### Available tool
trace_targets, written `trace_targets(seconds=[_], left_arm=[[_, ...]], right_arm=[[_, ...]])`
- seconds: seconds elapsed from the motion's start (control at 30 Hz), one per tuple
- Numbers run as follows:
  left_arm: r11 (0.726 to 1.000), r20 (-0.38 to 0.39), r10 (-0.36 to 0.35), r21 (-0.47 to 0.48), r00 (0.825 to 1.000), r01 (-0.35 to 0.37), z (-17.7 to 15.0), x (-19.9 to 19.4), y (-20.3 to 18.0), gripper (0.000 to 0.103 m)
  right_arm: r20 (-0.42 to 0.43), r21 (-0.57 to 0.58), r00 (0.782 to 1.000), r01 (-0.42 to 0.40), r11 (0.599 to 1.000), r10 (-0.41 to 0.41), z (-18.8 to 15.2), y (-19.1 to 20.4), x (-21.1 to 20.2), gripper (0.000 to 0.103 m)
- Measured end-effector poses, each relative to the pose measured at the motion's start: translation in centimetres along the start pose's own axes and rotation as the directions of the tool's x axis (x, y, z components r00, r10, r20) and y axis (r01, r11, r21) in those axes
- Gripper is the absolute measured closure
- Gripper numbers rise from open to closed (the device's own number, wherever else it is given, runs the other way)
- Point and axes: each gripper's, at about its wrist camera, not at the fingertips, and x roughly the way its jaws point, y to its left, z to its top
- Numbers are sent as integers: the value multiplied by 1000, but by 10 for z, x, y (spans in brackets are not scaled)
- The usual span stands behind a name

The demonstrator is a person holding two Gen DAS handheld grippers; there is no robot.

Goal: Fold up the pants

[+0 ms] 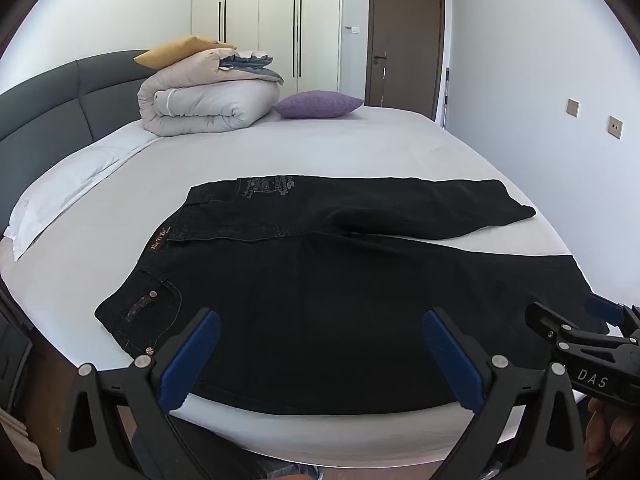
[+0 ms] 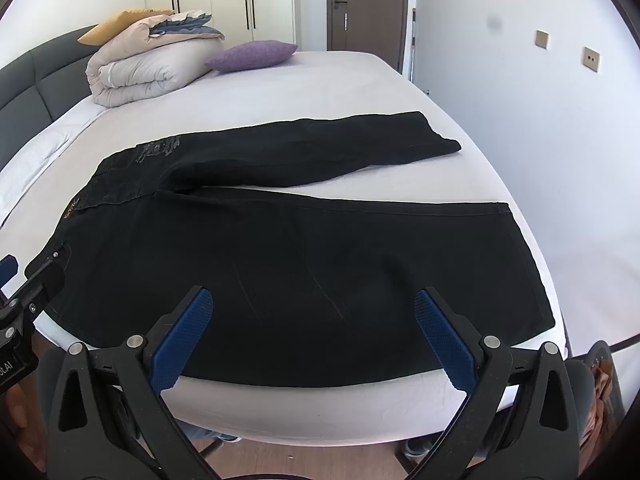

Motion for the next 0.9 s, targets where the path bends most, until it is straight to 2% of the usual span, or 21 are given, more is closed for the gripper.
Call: trace_targets(seconds=[0.9], left_arm=[[1000,-9,3,3,1000,-3,-2,1,-2,0]], right_arm=[[-4,0,1000,3,1000,-3,0,1,-1,0]])
